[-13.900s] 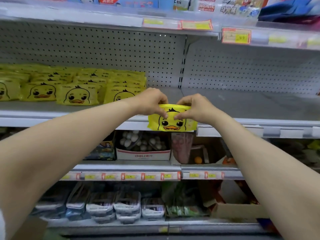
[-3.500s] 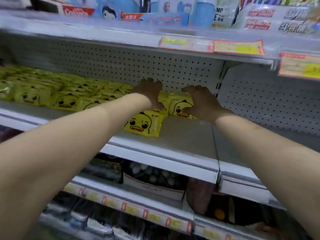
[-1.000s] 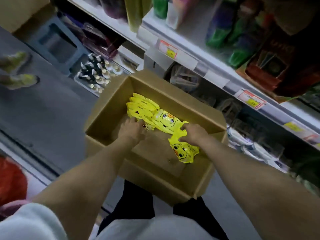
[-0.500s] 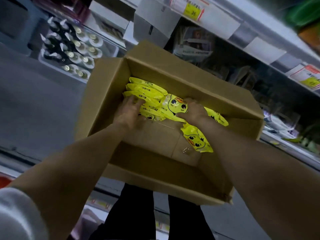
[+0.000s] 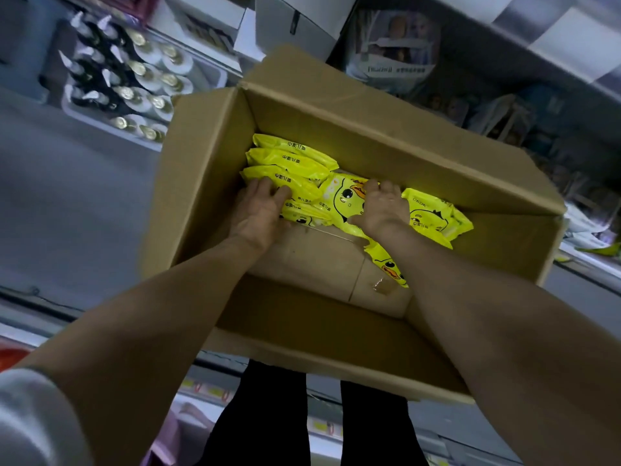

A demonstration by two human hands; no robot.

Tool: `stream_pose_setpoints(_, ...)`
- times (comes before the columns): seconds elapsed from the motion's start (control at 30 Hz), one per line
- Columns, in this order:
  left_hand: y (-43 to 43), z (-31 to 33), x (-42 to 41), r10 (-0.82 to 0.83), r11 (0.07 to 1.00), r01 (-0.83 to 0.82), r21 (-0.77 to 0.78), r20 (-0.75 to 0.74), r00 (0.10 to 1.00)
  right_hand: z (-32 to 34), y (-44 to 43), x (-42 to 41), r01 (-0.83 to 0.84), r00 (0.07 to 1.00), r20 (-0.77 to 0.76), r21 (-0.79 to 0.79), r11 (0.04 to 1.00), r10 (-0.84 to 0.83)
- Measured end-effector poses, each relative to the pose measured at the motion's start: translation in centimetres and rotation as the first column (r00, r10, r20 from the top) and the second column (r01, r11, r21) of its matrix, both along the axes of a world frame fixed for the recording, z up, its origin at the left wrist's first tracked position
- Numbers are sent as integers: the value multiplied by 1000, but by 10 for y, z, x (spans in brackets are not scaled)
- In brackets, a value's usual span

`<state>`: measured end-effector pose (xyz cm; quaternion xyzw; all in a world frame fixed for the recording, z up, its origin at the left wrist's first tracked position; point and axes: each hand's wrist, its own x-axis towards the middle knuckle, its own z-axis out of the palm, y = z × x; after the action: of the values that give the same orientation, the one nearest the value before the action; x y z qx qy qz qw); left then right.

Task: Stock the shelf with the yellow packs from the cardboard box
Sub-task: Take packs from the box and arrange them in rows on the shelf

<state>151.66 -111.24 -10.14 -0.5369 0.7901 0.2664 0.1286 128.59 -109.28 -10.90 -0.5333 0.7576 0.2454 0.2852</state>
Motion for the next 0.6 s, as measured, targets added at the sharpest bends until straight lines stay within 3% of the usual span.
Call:
stream_pose_setpoints(0.1,-2,-4,-2,-40,999,39,21,38,998,-4,3,4,-35,999,-42,-52,998,33)
stream_pose_setpoints(0.2,-1,-2,-1,-31,995,28,96,31,999,-3,7,7,21,999,42,-14,1000,-20)
stream_pose_setpoints(0.43,9,34,4,137,942,-127,310,-12,990,31,22,1,141,972,192,-7,990,-137)
stream_pose_setpoints(0.6,19,84,-15,220,932,-198,305,-39,975,81,34,-20,155,952,277,-76,985,-128)
